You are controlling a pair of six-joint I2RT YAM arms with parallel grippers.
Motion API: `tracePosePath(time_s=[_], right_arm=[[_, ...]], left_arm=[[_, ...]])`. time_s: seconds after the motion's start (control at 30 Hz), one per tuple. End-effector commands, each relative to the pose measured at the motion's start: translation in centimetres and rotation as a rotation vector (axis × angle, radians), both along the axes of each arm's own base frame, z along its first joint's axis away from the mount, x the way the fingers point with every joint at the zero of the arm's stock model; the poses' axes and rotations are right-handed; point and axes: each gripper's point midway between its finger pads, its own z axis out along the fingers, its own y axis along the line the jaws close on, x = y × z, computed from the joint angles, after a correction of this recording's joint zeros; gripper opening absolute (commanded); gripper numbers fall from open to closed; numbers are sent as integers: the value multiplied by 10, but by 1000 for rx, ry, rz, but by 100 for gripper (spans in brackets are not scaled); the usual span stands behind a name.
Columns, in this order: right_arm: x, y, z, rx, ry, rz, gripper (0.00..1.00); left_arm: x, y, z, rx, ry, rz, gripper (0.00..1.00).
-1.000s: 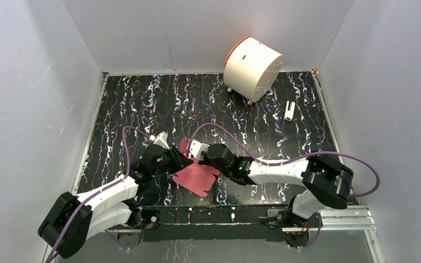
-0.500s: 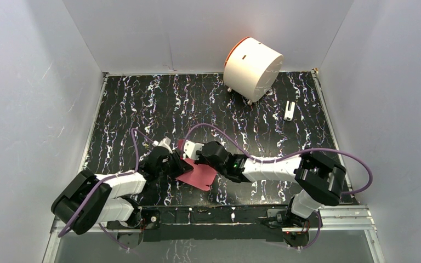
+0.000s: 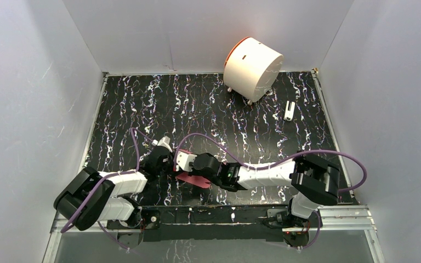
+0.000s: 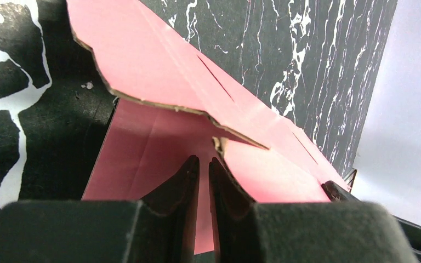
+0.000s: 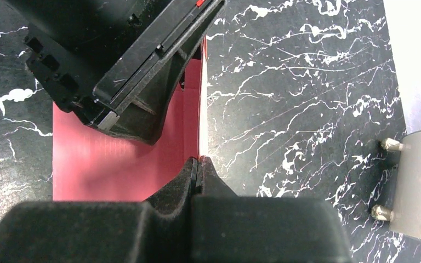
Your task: Fold the paper box
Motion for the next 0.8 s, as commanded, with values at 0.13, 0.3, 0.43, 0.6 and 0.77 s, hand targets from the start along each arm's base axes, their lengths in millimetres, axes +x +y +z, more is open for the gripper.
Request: tracePosePath(time_s=[0.13, 0.3, 0.43, 0.6, 0.77], right_arm=[[11, -5, 7, 21, -30, -92, 0], [18, -3, 35, 35, -89, -92, 0], [27, -4, 51, 38, -150, -117, 0], [19, 6, 68, 89, -118, -67, 0], [7, 12, 73, 119, -41, -28, 0]], left_arm=[[-7, 12, -13, 53, 18, 22, 12], [-6, 13, -6, 53, 4, 23, 14], [-7, 17, -6, 73, 0, 31, 14], [-7, 19, -13, 84, 12, 36, 12], [-4, 18, -18, 99, 20, 37, 11]])
